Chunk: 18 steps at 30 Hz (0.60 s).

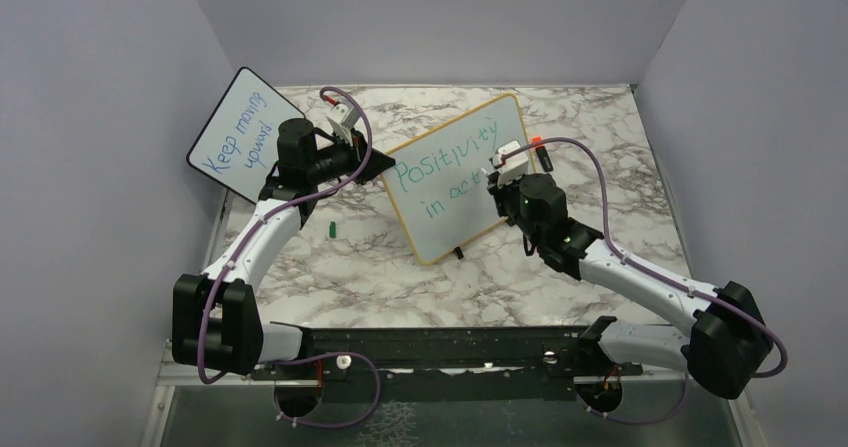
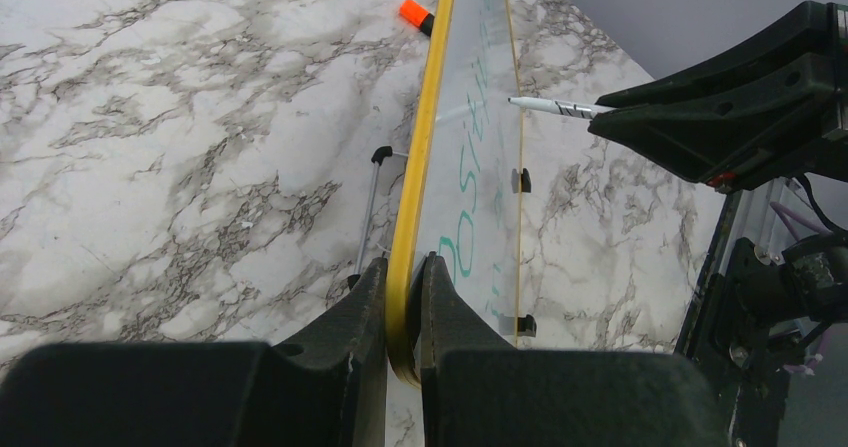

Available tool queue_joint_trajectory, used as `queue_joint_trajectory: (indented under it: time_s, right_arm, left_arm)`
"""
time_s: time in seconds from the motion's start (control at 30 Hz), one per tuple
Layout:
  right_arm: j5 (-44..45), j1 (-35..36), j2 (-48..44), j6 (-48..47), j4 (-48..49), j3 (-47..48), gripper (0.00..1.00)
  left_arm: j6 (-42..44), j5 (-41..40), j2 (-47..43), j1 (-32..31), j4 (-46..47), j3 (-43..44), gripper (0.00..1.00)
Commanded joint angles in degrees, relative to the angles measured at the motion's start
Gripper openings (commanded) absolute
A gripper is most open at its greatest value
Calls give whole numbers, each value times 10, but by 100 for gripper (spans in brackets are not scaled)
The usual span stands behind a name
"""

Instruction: Write a sentence on the whiteboard

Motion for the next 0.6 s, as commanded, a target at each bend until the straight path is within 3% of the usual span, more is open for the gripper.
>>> queue_joint_trajectory:
  time_s: [0.0,0.57]
  right_arm:
    - [-7,-8,13,1,35,19,1]
    - [-8,-14,12,0,10,15,0]
  left_arm:
    - [48,-40,22,-7,-71,-12,0]
    - [48,-41,23,-7,-71,-12,0]
